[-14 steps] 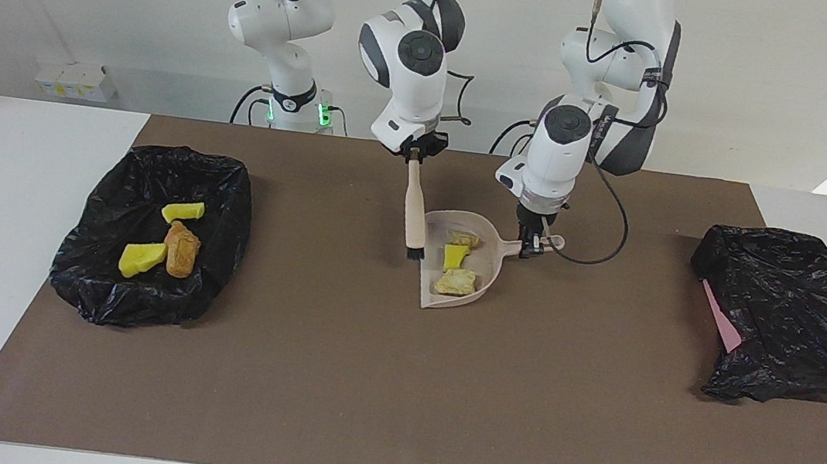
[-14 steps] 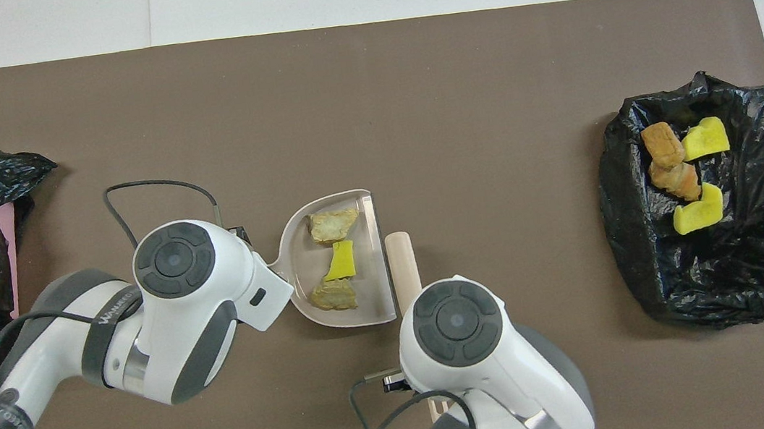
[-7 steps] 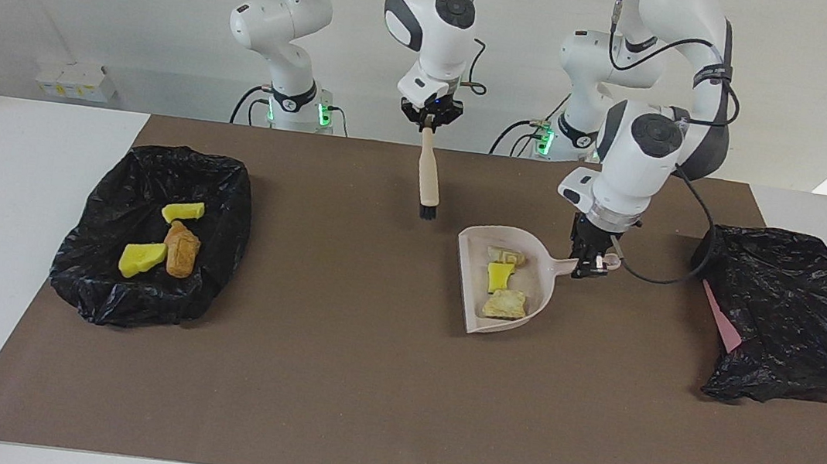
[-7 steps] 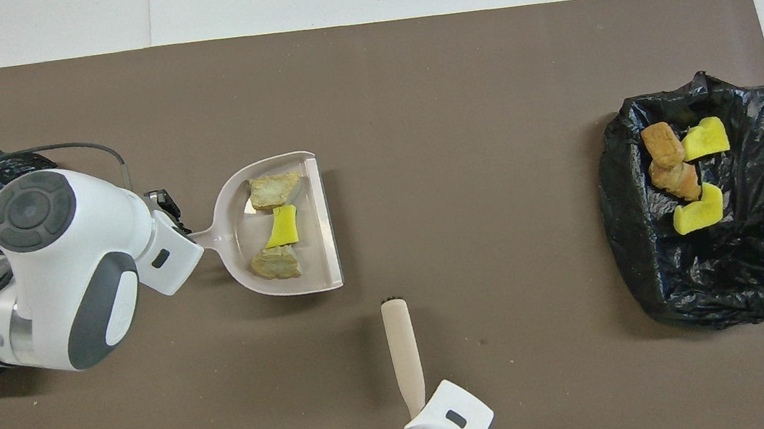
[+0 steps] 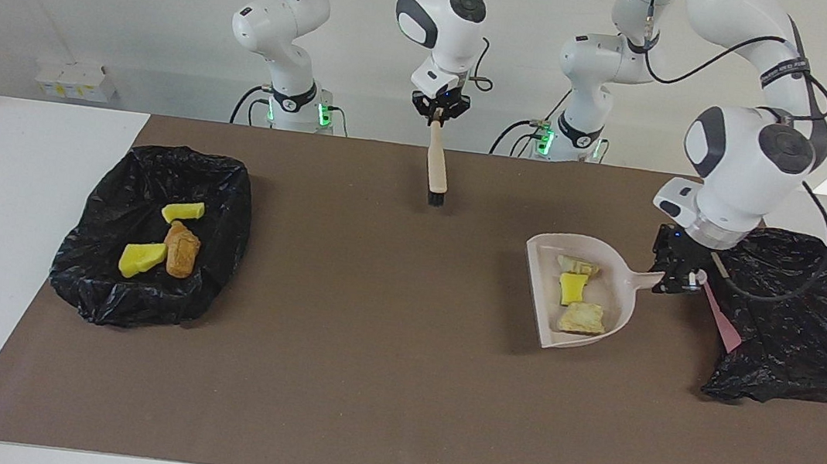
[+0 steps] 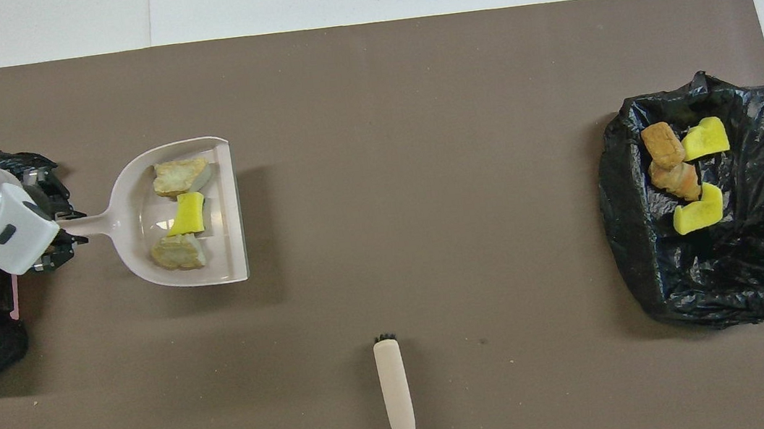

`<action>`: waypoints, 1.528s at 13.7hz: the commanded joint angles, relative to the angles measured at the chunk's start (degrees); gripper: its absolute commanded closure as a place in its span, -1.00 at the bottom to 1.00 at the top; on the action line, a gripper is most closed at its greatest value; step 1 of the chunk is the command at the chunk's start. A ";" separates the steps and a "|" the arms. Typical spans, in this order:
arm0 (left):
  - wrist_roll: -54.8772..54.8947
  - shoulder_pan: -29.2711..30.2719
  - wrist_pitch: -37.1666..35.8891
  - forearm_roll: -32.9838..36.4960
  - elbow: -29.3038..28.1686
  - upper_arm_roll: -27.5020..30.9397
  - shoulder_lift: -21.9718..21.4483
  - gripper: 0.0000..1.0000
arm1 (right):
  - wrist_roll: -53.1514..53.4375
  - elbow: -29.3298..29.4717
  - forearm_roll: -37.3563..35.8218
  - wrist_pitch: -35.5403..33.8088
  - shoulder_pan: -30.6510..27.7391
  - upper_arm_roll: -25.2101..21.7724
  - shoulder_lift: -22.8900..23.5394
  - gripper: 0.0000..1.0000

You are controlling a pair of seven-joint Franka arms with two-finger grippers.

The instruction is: Sweep and dump trash in bin

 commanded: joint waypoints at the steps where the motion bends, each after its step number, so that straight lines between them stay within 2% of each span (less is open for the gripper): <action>1: 6.84 5.01 -3.28 -0.94 7.08 -0.69 4.11 1.00 | 1.71 -2.19 0.83 2.42 1.06 0.02 -0.34 1.00; 3: 10.01 8.62 -5.29 -0.77 10.68 -0.60 5.78 1.00 | 1.53 -2.37 3.82 3.56 1.15 0.02 -0.17 1.00; 6: 13.44 11.44 -9.42 -0.33 19.03 -0.17 9.03 1.00 | 1.01 -2.72 4.44 3.74 1.06 -0.07 0.10 1.00; 10: 18.61 19.25 -7.86 0.11 21.16 0.10 9.65 1.00 | 0.57 -4.83 5.24 7.08 1.15 0.02 0.27 1.00; 14: 29.50 24.18 -2.07 8.79 22.30 0.36 10.09 1.00 | 0.22 -4.92 5.24 7.70 0.97 -0.07 0.71 1.00; 15: 32.23 25.85 -0.40 9.60 22.30 0.45 10.09 1.00 | 0.22 -4.92 5.24 7.70 0.88 -0.07 0.97 0.93; 17: 32.61 26.74 5.47 13.26 21.87 0.89 10.27 1.00 | 0.48 -4.48 5.24 7.70 0.62 -0.07 1.32 0.47; 18: 31.66 26.48 7.50 19.39 21.51 0.89 10.27 1.00 | 0.83 -4.13 5.24 7.70 0.45 -0.07 1.67 -0.23; 19: 29.04 26.04 8.74 23.28 20.12 0.89 9.84 1.00 | 1.09 -3.87 5.24 7.61 0.44 -0.07 1.76 -0.24; 21: 24.98 25.78 9.98 26.81 16.43 0.98 8.00 1.00 | 1.18 -2.20 5.24 7.00 -0.60 -0.15 1.77 -0.30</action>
